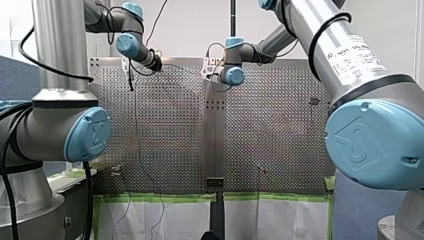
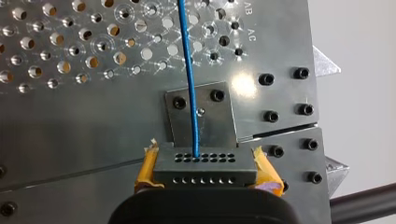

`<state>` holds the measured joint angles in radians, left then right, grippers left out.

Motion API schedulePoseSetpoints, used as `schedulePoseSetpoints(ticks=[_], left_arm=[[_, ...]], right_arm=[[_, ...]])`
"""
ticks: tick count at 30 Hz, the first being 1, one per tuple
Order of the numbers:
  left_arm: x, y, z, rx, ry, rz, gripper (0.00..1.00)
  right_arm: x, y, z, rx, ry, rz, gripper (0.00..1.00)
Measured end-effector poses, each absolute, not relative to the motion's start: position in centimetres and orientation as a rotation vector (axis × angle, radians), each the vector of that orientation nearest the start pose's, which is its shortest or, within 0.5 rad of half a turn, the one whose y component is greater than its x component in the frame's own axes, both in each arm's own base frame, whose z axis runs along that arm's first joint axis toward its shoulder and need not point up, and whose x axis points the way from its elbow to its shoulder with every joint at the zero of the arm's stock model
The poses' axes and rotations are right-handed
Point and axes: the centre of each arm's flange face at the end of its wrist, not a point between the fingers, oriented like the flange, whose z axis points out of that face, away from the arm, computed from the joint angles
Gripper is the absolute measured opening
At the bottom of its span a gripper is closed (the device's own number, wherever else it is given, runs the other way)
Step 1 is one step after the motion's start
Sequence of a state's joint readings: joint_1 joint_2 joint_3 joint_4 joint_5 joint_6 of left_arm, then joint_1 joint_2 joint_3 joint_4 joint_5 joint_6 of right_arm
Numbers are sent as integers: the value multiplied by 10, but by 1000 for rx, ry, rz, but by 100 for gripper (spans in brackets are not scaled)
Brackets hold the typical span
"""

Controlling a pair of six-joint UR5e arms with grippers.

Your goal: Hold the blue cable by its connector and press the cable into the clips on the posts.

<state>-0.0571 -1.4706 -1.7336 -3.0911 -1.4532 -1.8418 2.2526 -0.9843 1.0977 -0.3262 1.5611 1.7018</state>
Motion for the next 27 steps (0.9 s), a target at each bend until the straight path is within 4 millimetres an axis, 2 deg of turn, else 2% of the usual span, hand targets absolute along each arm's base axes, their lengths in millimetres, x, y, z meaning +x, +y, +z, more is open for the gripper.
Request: schedulePoseSetpoints(ticks=[5,12,14,17,22,27], left_arm=[[439,-177,464,-58,1584,-306,100],[441,-196,491,-13,1491,-261,100],[444,-202,493,-2,1474,-251,100],[449,-213,490,15,1471,-231,100],[455,-234,470,51,1506,-190,100],[462,-239,455,43,1526,-152,100]], right_arm=[[573,-492,396,1472,-809,1938,0],[574,-491,396,1475,-807,1939,0],[575,-490,396,1476,-806,1939,0],[575,-490,396,1476,-806,1939,0],[575,-490,396,1478,-805,1940,0],[575,-490,395,1480,-803,1939,0]])
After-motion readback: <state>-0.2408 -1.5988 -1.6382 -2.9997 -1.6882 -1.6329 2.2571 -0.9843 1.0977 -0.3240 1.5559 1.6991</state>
